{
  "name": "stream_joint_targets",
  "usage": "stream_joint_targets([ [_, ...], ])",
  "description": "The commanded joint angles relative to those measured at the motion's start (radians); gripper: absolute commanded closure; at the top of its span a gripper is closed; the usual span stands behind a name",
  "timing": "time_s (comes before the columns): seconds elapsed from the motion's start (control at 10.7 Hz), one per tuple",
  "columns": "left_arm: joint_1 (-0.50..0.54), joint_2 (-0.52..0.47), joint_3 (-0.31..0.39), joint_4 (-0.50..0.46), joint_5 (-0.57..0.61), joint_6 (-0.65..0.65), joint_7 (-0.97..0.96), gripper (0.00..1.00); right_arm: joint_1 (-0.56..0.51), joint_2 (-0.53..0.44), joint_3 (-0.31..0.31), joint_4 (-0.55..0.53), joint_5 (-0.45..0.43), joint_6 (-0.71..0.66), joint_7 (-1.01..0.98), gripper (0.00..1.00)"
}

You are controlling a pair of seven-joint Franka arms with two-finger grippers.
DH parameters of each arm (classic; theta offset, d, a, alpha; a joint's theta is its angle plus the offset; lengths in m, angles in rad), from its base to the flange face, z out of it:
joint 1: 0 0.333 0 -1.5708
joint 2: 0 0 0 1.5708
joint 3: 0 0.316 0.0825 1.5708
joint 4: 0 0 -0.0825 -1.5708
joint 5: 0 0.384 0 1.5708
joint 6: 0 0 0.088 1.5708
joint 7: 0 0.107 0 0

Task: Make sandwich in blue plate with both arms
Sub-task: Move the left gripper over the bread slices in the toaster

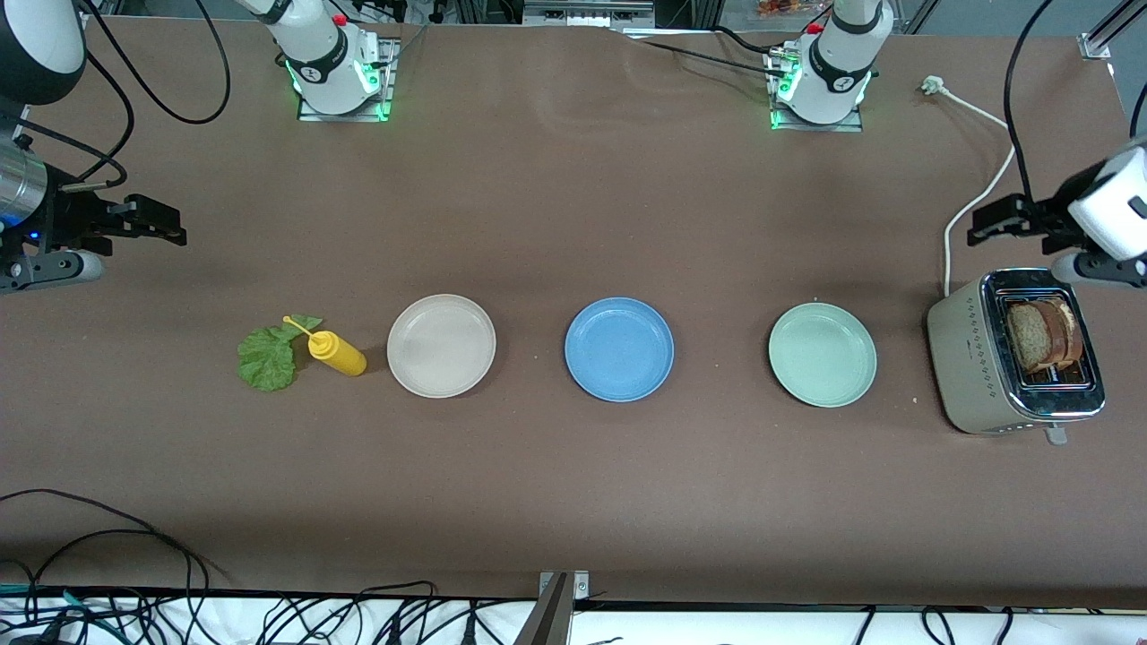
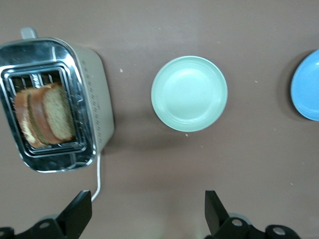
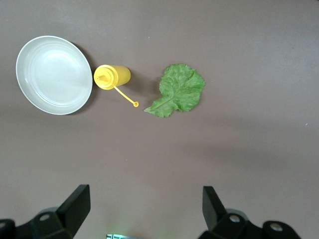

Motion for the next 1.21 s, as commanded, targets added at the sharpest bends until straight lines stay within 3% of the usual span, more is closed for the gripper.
stream_joint_targets([
  [0.0, 0.043, 0.085, -0.006, 0.089, 0.056, 0.037, 0.099, 0.0, -0.005, -0.008, -0.005, -0.002, 0.016, -0.009, -0.018, 0.0],
  [0.47, 0.19, 0.169, -0.008, 0.082, 0.041, 0.14, 0.259, 0.0, -0.008, -0.01, -0.01, 0.0, 0.04, -0.006, -0.018, 0.0],
  [0.93, 0.216, 0.284, -0.008, 0.054, 0.047, 0.353, 0.262, 0.0, -0.004, -0.008, -0.004, 0.0, 0.044, 0.0, -0.005, 0.0],
  [1.12, 0.224, 0.297, -0.008, 0.025, 0.014, 0.367, 0.247, 0.0, 0.001, -0.008, -0.002, 0.0, 0.042, 0.002, -0.003, 0.0],
])
